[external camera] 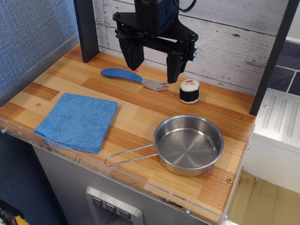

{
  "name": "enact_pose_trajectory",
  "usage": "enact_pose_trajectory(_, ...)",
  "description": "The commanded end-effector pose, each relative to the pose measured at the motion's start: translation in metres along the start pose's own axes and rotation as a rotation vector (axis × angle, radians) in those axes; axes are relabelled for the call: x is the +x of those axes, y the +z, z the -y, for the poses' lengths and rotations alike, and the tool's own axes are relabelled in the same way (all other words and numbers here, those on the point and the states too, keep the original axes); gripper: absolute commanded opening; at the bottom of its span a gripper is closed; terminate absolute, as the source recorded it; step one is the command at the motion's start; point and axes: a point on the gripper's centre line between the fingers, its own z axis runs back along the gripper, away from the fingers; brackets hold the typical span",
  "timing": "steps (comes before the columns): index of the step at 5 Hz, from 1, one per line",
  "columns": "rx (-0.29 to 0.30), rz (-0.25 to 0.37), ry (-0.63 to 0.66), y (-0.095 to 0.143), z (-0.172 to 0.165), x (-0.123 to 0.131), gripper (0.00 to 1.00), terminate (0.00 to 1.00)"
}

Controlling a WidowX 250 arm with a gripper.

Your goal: Move the black and white vegetable to the left of the blue fork.

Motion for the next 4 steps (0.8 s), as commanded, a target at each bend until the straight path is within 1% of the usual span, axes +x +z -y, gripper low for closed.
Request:
enact_pose_trajectory(1, 0.000, 0.000, 0.000, 0.000, 0.000, 0.000, 1.00, 0.00)
enact_pose_trajectory(2, -0.015, 0.016, -0.024, -0.009, -0.002, 0.018, 1.00, 0.00)
enact_pose_trajectory(3, -0.020, 0.055, -0.077, -0.030, -0.009, 0.043, 1.00, 0.00)
enact_pose_trajectory(4, -0.036, 0.089, -0.082, -0.048, -0.012, 0.067, 1.00, 0.00)
